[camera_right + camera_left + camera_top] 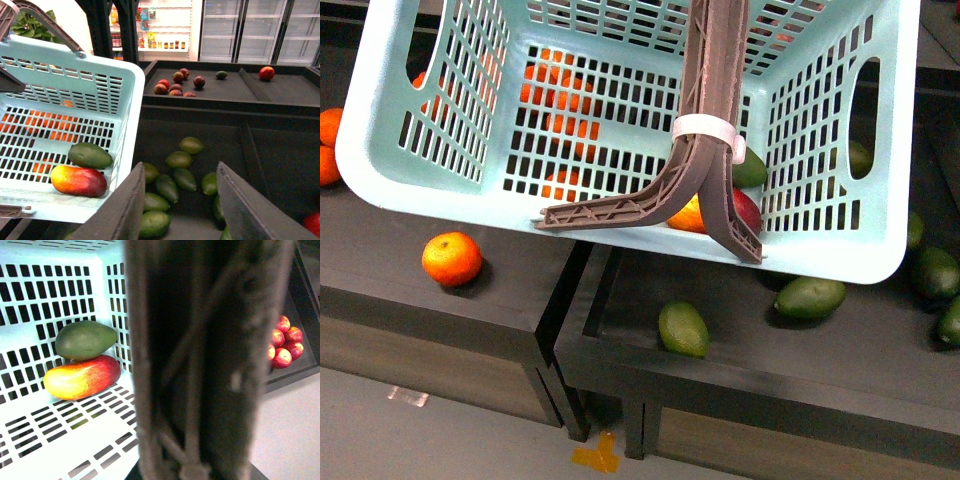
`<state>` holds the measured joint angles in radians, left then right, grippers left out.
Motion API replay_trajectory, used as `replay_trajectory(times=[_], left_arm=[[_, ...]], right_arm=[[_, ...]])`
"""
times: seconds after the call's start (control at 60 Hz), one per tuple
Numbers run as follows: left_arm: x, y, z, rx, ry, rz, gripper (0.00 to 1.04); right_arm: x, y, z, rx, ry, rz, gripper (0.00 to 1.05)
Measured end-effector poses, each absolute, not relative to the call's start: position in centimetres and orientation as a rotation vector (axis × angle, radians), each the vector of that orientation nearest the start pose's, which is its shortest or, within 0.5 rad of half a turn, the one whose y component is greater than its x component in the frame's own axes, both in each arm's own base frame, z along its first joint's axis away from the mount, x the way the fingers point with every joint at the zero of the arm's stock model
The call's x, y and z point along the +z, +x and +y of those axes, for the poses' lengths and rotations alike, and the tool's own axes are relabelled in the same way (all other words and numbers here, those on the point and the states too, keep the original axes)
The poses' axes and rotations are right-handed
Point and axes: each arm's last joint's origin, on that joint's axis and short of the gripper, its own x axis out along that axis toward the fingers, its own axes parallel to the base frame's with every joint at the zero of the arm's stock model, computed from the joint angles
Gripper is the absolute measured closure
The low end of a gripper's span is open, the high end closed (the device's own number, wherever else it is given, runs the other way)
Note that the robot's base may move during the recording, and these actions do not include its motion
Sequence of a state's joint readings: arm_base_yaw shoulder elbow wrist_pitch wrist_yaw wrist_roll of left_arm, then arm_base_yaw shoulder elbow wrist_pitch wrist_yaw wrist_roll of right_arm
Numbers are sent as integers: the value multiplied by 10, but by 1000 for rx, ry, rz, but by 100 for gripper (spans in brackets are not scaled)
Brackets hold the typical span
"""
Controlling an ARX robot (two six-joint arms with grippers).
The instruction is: Pick mango and avocado into basket
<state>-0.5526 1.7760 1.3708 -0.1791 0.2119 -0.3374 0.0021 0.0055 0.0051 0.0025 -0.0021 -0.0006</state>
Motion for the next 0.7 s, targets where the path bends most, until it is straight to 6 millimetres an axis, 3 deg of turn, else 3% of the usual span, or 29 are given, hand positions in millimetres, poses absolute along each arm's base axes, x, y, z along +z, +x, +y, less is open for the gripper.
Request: replay_trajectory(times=[0.25, 0.7], left_arm=[[268, 340, -217, -633, -210, 707, 100], [267, 340, -217, -627, -210, 708, 100]], right_arm=[[165, 98, 0, 4, 0, -2, 7], [165, 98, 0, 3, -1, -2, 8]])
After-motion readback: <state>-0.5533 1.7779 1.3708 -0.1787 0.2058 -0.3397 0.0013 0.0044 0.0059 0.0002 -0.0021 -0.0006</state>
